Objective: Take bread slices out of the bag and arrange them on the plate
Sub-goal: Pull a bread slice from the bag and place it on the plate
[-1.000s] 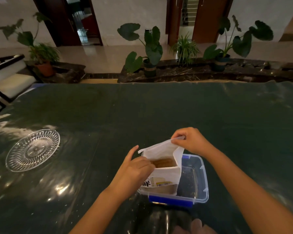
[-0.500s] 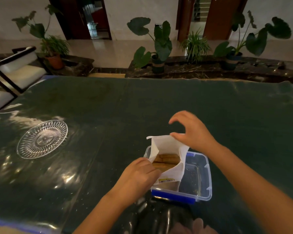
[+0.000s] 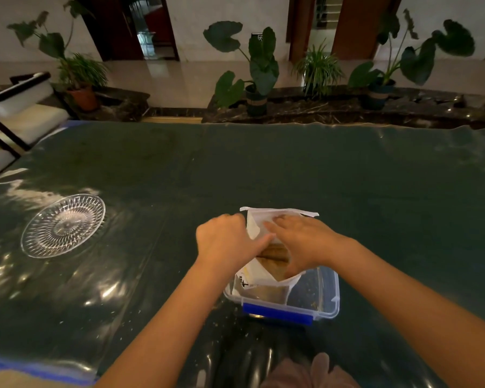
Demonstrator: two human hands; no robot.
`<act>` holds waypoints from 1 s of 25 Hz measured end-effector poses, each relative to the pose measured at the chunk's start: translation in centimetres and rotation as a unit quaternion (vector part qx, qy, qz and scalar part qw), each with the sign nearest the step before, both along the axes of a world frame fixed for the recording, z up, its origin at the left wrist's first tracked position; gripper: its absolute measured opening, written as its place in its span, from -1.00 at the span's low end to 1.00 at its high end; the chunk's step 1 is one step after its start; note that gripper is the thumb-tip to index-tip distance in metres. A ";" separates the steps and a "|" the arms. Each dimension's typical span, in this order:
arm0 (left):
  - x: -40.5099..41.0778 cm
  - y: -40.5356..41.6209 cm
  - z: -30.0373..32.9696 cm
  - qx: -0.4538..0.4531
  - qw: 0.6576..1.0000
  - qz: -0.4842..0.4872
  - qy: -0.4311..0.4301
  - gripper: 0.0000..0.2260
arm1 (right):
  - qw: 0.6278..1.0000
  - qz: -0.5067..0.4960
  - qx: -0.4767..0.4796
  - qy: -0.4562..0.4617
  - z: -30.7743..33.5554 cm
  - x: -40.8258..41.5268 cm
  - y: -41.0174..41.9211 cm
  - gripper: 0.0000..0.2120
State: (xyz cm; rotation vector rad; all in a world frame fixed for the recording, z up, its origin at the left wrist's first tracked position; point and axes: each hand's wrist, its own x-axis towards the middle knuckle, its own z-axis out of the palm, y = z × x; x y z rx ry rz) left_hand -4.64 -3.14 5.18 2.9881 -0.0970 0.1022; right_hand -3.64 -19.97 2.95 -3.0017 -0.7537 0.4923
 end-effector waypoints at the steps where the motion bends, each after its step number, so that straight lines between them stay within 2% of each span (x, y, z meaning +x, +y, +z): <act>1: 0.6 -1.0 -0.3 0.025 0.999 -0.005 0.039 -0.54 | 1.000 -0.002 -0.004 -0.004 0.0 0.0 0.1 -0.03; 3: 1.3 -2.1 -1.0 0.038 0.995 -0.012 0.087 -0.70 | 1.000 -0.003 0.003 -0.011 0.2 -0.2 0.5 -0.03; 5: 1.7 -1.2 -1.5 -0.001 0.996 0.013 0.086 -0.85 | 1.000 -0.001 0.017 -0.020 0.4 -0.5 0.4 -0.05; 8: 1.4 1.6 -1.7 -0.119 0.988 0.065 0.077 -0.79 | 0.999 -0.014 0.033 -0.009 0.6 -0.9 -0.6 -0.04; 11: 0.2 2.6 -2.4 -0.157 0.984 0.039 0.075 -0.77 | 1.000 -0.017 0.023 0.009 0.7 -1.3 -0.9 -0.11; 12: -0.1 2.5 -2.6 -0.159 0.984 0.027 0.071 -0.75 | 1.000 -0.012 0.019 0.013 0.6 -1.1 -0.5 -0.19; 15: -0.1 2.3 -2.9 -0.160 0.985 -0.001 0.059 -0.66 | 0.997 -0.025 0.046 0.064 -0.1 0.0 2.1 -0.62; 17: -0.2 2.7 -3.0 -0.166 0.984 -0.005 0.061 -0.63 | 0.990 -0.049 0.043 0.126 -0.9 0.8 4.0 -0.77; 19: -0.6 3.1 -3.2 -0.176 0.982 -0.010 0.066 -0.62 | 0.982 -0.072 0.023 0.172 -1.9 1.3 5.0 -0.74; 25: -1.6 3.8 -3.5 -0.218 0.973 -0.008 0.071 -0.64 | 0.968 -0.132 -0.005 0.212 -4.8 1.5 5.3 -0.69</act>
